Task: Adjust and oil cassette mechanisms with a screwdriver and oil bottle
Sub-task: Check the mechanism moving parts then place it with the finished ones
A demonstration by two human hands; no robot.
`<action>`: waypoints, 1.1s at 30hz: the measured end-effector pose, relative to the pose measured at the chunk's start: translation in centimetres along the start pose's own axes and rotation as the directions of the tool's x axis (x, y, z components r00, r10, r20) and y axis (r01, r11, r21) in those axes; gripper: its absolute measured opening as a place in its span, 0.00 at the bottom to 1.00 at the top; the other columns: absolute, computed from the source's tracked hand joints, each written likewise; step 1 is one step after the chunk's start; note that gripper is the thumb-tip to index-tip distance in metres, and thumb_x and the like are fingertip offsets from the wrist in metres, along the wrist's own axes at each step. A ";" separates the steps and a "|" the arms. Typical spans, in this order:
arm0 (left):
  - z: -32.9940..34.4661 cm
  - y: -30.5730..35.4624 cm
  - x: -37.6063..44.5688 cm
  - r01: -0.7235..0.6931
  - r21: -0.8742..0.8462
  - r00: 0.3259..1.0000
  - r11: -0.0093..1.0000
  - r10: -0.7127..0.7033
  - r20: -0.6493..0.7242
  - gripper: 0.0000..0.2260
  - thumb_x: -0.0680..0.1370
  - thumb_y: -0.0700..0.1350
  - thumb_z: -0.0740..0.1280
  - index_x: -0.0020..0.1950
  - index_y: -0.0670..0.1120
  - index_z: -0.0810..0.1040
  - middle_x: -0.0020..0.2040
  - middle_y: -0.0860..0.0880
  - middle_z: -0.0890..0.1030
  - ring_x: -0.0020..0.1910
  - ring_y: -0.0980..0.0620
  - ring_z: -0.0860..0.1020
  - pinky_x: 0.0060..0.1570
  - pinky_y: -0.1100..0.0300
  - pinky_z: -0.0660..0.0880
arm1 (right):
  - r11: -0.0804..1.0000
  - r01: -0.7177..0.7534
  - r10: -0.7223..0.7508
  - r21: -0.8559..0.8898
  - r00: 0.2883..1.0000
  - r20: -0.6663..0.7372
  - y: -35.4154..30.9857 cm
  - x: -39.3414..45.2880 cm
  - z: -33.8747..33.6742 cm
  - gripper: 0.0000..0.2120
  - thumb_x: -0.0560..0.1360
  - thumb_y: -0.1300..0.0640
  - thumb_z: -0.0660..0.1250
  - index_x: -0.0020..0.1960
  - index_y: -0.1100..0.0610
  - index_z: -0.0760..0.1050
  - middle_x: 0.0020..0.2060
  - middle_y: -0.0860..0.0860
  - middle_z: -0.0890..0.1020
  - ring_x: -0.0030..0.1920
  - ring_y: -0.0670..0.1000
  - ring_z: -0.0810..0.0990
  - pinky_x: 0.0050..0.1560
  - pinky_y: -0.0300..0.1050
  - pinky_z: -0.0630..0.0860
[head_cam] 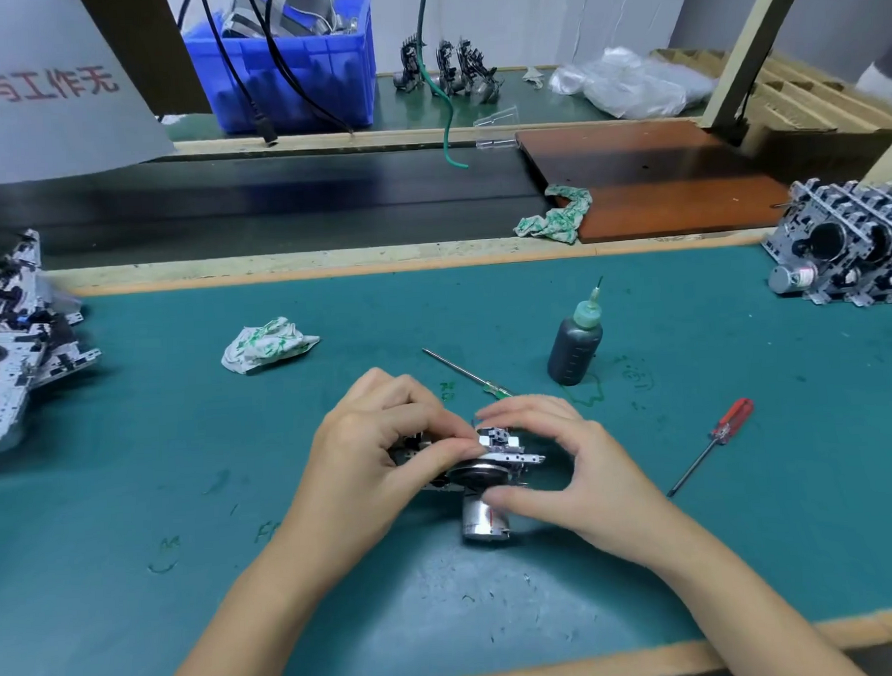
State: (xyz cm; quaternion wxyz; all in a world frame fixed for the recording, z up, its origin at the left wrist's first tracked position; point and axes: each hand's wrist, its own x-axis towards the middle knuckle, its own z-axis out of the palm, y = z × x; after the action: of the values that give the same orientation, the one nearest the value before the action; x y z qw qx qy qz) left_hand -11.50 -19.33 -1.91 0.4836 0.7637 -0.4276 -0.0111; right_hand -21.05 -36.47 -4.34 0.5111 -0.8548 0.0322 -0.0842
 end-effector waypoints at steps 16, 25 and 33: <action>0.2 -0.1 0.1 -0.018 0.038 0.999 0.999 0.020 -0.038 0.06 0.71 0.56 0.67 0.43 0.57 0.82 0.39 0.59 0.79 0.41 0.56 0.72 0.44 0.54 0.68 | 0.715 0.155 -0.285 -0.682 0.955 -0.081 0.9 -2.2 -0.8 0.16 0.70 0.42 0.65 0.46 0.52 0.84 0.43 0.39 0.83 0.48 0.48 0.78 0.52 0.43 0.73; 0.2 -0.2 0.1 -0.013 0.042 1.000 0.999 0.014 -0.025 0.08 0.71 0.57 0.67 0.48 0.59 0.80 0.40 0.57 0.79 0.43 0.56 0.72 0.45 0.57 0.68 | 1.000 -0.001 0.000 -0.025 0.998 -0.055 -0.7 0.3 0.6 0.17 0.63 0.54 0.79 0.48 0.41 0.77 0.49 0.35 0.78 0.56 0.42 0.75 0.57 0.31 0.67; 0.2 -0.3 0.2 -0.030 0.039 0.999 0.999 0.031 -0.017 0.07 0.71 0.57 0.67 0.46 0.58 0.81 0.39 0.57 0.79 0.42 0.57 0.71 0.45 0.57 0.67 | 0.998 0.015 -0.011 0.064 0.998 -0.061 -0.4 0.7 0.5 0.14 0.62 0.53 0.77 0.45 0.43 0.79 0.45 0.41 0.80 0.52 0.46 0.77 0.56 0.39 0.72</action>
State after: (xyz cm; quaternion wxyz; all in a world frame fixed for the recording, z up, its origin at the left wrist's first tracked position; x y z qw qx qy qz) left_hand -11.30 -19.58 -2.15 0.4729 0.7662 -0.4349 0.0113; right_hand -20.24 -35.99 -4.11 0.5368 -0.8350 0.0392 -0.1143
